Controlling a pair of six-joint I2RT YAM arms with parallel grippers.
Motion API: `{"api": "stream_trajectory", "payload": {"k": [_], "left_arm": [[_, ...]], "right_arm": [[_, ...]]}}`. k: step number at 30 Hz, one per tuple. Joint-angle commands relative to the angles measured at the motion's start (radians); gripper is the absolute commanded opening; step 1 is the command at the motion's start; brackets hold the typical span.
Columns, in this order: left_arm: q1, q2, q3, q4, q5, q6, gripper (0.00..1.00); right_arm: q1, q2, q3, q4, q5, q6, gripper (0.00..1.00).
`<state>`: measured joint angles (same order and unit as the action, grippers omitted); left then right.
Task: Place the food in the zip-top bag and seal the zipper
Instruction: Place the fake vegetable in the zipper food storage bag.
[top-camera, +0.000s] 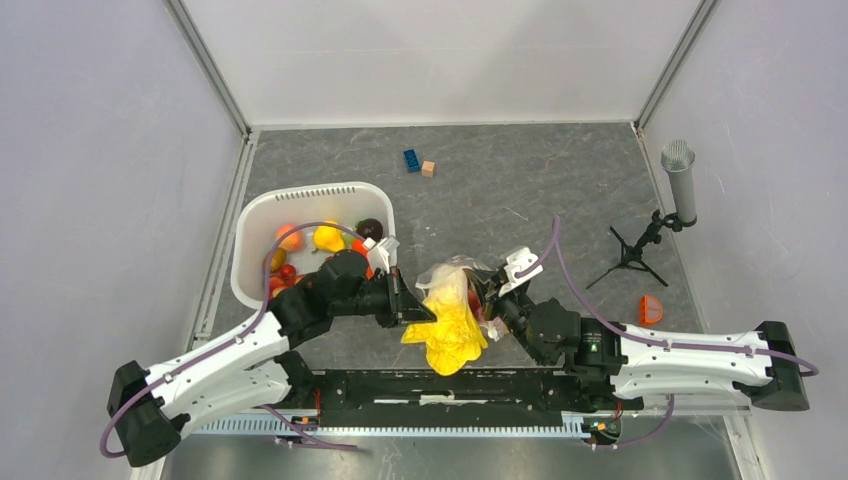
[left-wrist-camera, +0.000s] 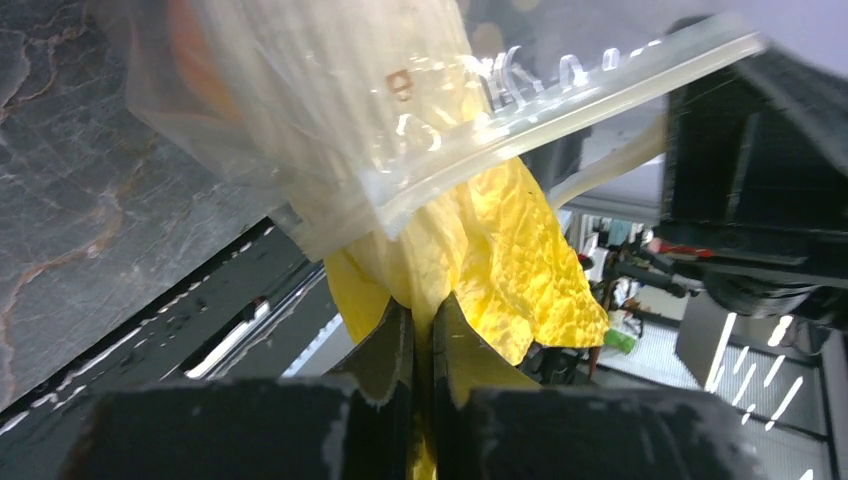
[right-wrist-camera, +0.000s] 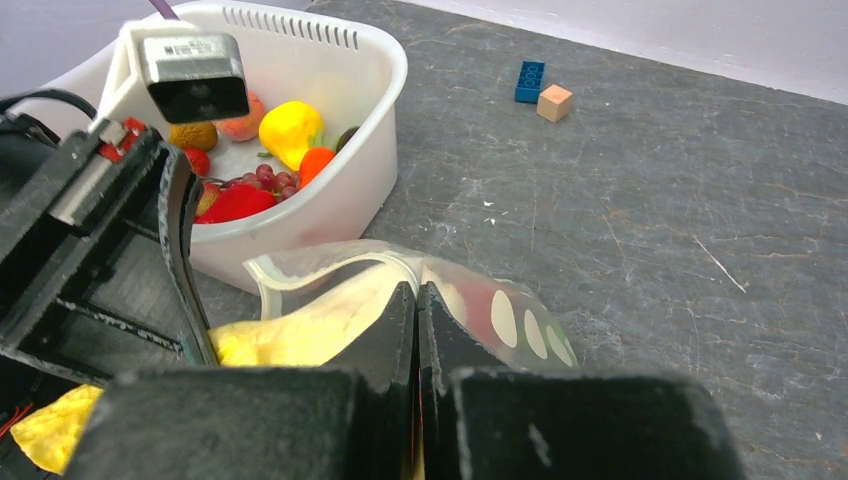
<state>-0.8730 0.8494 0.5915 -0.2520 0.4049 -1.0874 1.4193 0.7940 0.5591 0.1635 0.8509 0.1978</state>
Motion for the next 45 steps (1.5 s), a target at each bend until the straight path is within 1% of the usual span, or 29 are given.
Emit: {"api": "stream_trajectory", "payload": {"k": [1,5,8,13,17,20,23,26,27,30,32,33,35,39,41,42,45], "left_arm": [[-0.004,-0.039,0.076,0.131,-0.091,-0.11,0.02],[-0.004,-0.055,0.103,0.162,-0.203,-0.171,0.02],[-0.004,-0.066,0.128,0.114,-0.317,-0.186,0.02],[-0.004,-0.052,0.134,0.121,-0.426,-0.22,0.02],[-0.004,-0.023,0.143,0.149,-0.507,-0.215,0.02],[-0.006,0.03,0.166,0.145,-0.53,-0.193,0.02],[-0.019,0.069,0.166,0.175,-0.562,-0.185,0.02],[-0.026,0.079,0.148,0.239,-0.592,-0.198,0.02],[-0.027,0.082,0.148,0.247,-0.591,-0.208,0.02],[-0.027,0.092,0.146,0.35,-0.539,-0.256,0.02],[-0.027,0.1,0.169,0.355,-0.523,-0.275,0.02],[-0.027,0.101,0.175,0.347,-0.533,-0.307,0.02],[-0.027,0.094,0.145,0.433,-0.56,-0.36,0.02],[-0.029,0.103,0.147,0.423,-0.637,-0.361,0.02],[-0.03,0.105,0.111,0.489,-0.659,-0.382,0.02],[-0.032,0.11,0.108,0.494,-0.667,-0.364,0.02],[-0.054,0.136,0.142,0.435,-0.681,-0.295,0.02]], "right_arm": [[0.0,0.005,0.003,0.041,-0.013,0.006,0.01],[0.0,0.0,-0.007,0.034,-0.059,0.01,0.01],[0.0,-0.013,-0.008,0.033,-0.122,-0.004,0.01],[0.0,-0.021,0.001,0.048,-0.204,-0.018,0.01],[0.0,-0.004,0.04,0.048,-0.283,-0.015,0.01],[-0.001,0.005,0.063,0.046,-0.273,0.05,0.02],[0.0,-0.003,0.076,0.074,-0.29,0.068,0.02],[0.0,0.001,0.116,0.031,-0.268,0.097,0.02],[0.0,0.003,0.126,0.021,-0.264,0.1,0.02],[0.0,0.016,0.13,-0.002,-0.238,0.101,0.02],[0.0,0.037,0.132,-0.027,-0.232,0.102,0.02],[-0.001,0.045,0.127,-0.025,-0.256,0.098,0.02],[0.0,0.059,0.106,0.013,-0.325,0.087,0.02],[0.0,0.083,0.092,0.099,-0.422,0.088,0.02],[0.0,0.088,0.106,0.107,-0.423,0.086,0.02],[0.0,0.084,0.11,0.117,-0.422,0.087,0.02],[0.0,0.06,0.105,0.166,-0.395,0.094,0.02]]}}
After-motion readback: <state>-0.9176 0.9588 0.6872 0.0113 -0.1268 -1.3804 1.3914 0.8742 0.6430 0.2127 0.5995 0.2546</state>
